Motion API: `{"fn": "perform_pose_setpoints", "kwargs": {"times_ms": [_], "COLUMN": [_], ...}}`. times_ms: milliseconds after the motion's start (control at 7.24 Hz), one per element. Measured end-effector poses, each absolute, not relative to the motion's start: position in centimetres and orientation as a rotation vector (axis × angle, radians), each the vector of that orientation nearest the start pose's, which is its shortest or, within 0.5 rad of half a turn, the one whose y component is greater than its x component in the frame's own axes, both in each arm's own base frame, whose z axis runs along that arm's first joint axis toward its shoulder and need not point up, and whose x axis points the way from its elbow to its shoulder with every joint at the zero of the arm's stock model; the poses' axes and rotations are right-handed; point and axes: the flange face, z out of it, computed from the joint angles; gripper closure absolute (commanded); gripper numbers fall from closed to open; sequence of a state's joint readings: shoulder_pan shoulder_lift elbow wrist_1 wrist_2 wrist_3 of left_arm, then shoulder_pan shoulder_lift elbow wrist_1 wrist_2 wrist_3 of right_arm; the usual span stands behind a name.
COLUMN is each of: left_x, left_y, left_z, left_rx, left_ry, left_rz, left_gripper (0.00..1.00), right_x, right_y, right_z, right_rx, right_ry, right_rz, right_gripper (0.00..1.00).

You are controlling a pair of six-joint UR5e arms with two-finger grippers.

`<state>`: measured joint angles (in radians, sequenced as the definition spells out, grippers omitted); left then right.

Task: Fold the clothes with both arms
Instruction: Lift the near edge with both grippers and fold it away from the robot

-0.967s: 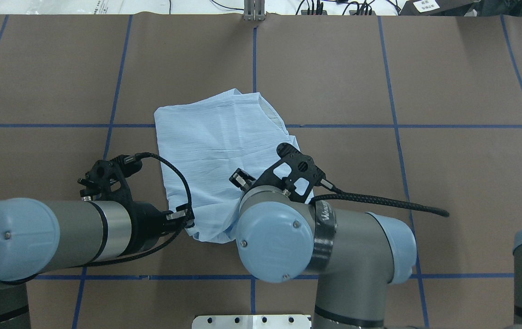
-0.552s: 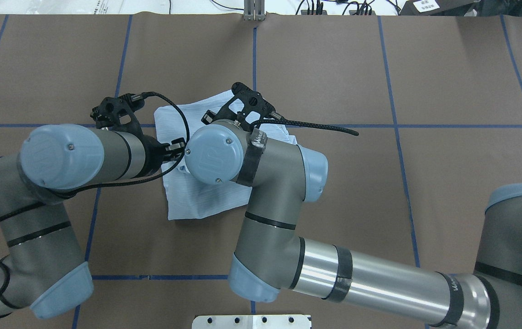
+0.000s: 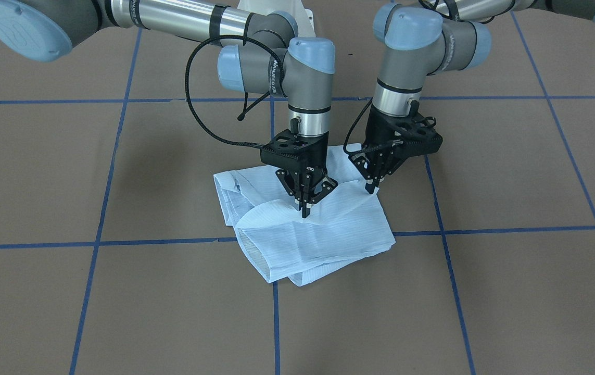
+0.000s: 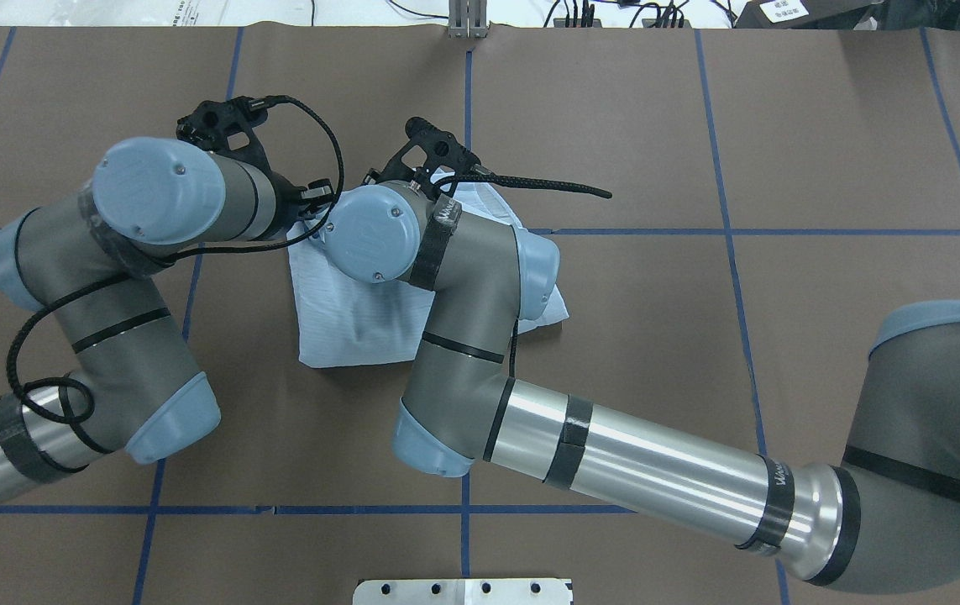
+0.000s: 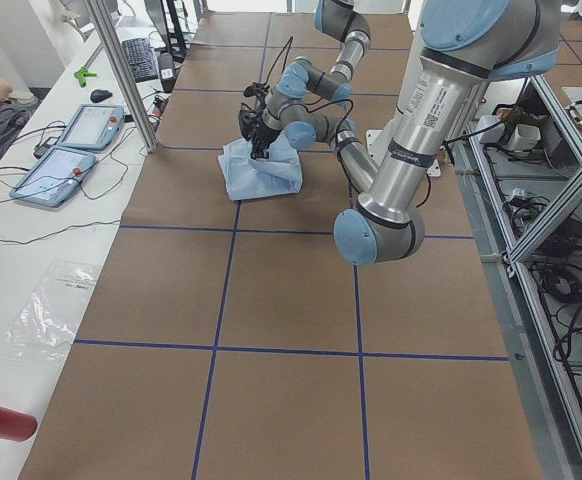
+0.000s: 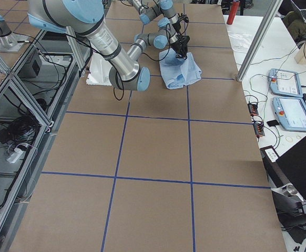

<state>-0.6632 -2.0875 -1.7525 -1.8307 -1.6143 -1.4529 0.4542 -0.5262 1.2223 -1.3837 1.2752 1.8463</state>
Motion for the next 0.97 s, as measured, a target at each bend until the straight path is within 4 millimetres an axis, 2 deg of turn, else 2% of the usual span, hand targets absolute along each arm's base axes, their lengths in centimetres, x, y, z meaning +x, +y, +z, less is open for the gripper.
{"fn": "perform_pose_setpoints", "kwargs": {"times_ms": [276,552,690,829,967], "left_x": [44.2,45.0,45.2,45.3,44.9], "left_y": [-54.0,-56.0,-56.4,-56.6,-56.8], "left_z": [28.7,31.5,32.4,32.9,33.0], "left_rx": [0.36,0.371,0.372,0.382,0.418], "left_ry": [0.873,0.844,0.83,0.823,0.829], "left_rz": [-0.473,-0.456,-0.446,-0.425,-0.372], "left_gripper": [1.0,1.0,0.33,0.0,0.0], "right_x": [-66.8,-68.0,-68.8,-69.2,-69.0], "right_y": [-51.5,-52.8,-53.3,-53.8,-54.4], "right_z": [12.2,13.2,13.4,13.2,12.1], "right_rx": [0.383,0.396,0.404,0.411,0.413], "right_ry": [-0.866,-0.846,-0.855,-0.871,-0.89], "right_rz": [0.78,0.753,0.739,0.731,0.728], "right_gripper": [1.0,1.0,0.68,0.01,0.0]}}
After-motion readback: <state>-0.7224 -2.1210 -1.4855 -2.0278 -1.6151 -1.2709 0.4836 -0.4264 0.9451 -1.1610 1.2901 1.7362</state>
